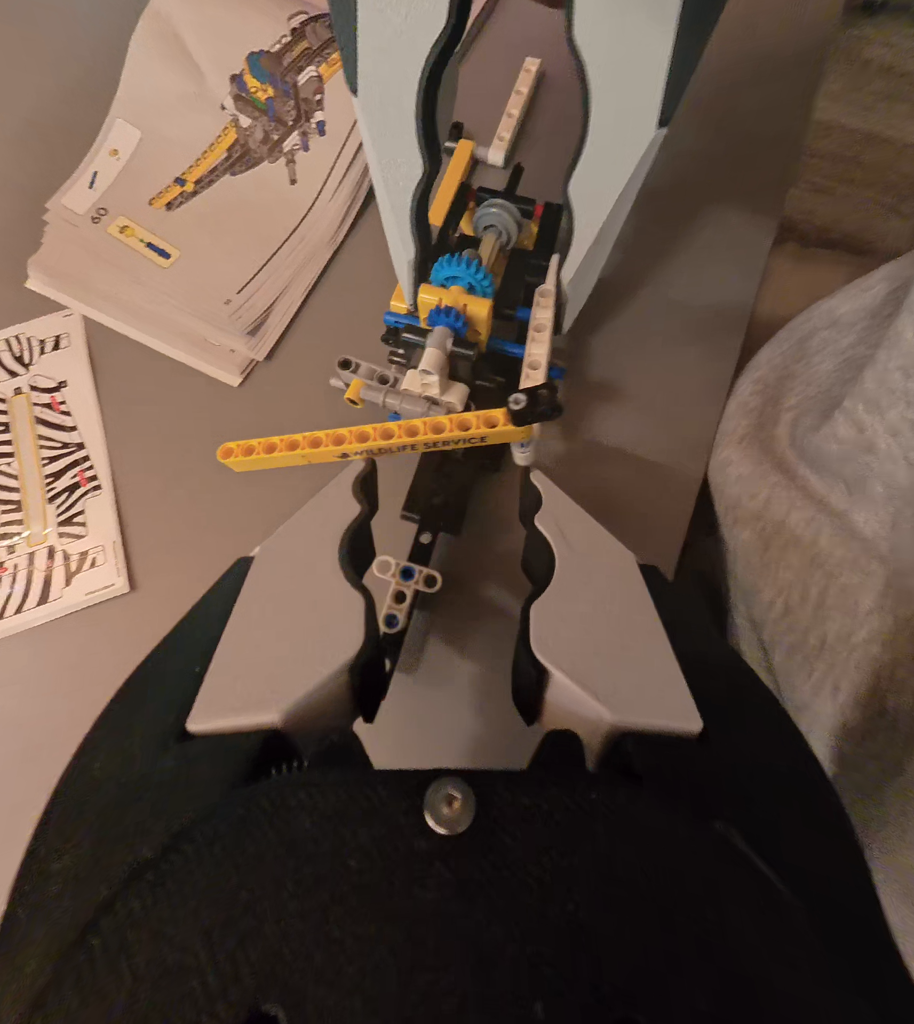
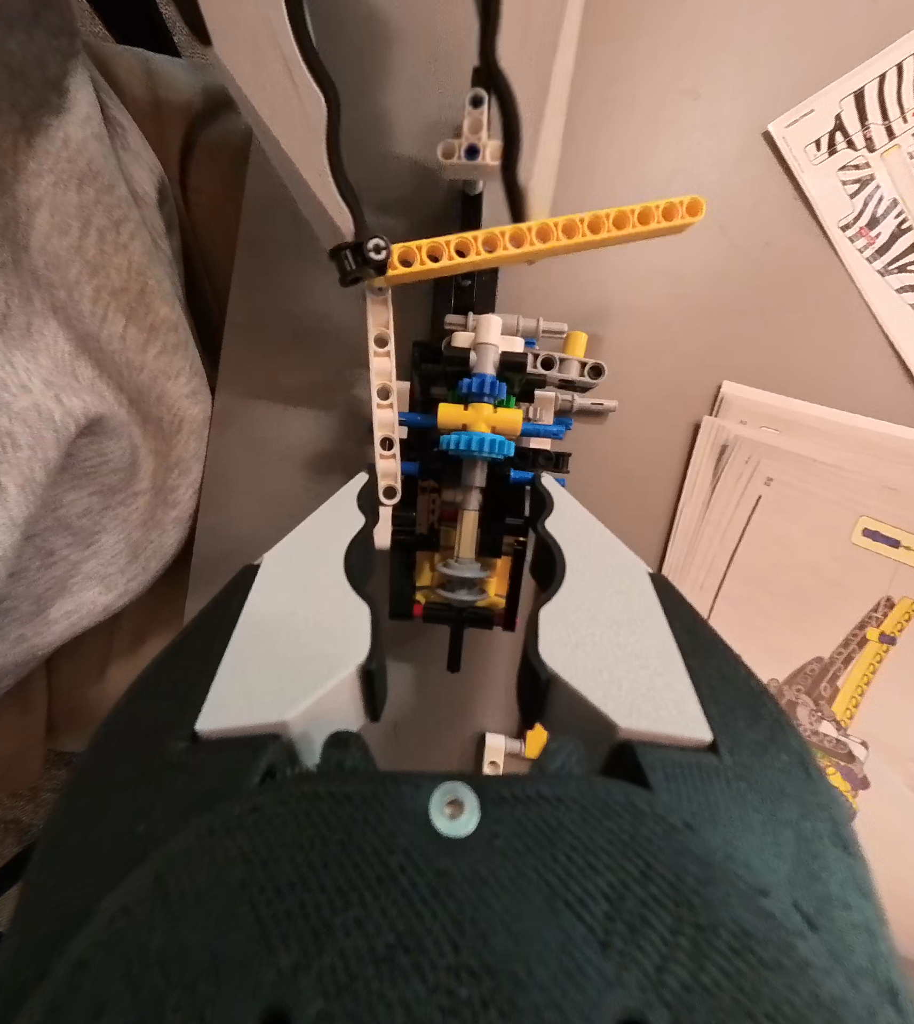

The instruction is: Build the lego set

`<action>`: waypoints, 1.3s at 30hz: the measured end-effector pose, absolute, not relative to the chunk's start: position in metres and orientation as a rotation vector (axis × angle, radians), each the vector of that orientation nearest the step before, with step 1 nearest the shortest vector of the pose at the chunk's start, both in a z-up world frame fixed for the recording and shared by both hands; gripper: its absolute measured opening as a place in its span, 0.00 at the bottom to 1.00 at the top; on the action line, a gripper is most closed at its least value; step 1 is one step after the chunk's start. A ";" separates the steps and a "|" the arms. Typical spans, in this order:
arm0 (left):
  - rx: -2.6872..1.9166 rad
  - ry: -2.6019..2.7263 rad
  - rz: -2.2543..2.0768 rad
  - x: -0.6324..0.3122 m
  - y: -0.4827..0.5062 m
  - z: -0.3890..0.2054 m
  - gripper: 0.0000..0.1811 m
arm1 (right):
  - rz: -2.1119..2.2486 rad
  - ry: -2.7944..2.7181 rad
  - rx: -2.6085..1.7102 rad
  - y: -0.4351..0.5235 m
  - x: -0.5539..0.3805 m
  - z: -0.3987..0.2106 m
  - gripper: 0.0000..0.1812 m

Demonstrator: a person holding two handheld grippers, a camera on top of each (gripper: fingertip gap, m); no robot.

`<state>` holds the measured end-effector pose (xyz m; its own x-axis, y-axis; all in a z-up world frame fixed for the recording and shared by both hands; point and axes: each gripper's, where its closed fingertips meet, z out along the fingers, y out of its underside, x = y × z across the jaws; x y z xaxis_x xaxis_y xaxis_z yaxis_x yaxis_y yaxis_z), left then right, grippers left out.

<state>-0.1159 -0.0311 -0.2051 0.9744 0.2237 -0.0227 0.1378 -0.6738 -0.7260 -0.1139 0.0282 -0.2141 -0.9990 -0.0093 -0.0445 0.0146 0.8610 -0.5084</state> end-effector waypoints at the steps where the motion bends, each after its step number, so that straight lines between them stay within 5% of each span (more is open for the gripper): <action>1: -2.324 -0.261 0.158 -0.119 -0.032 -0.207 0.29 | -0.819 2.986 0.004 0.028 -0.114 -0.214 0.29; 22: -2.322 -0.222 -0.101 -0.105 -0.025 -0.224 0.41 | -0.844 3.031 0.029 0.024 -0.114 -0.208 0.29; 39: -2.254 -0.237 -0.123 -0.104 -0.022 -0.221 0.23 | -0.876 3.013 0.044 0.021 -0.112 -0.205 0.31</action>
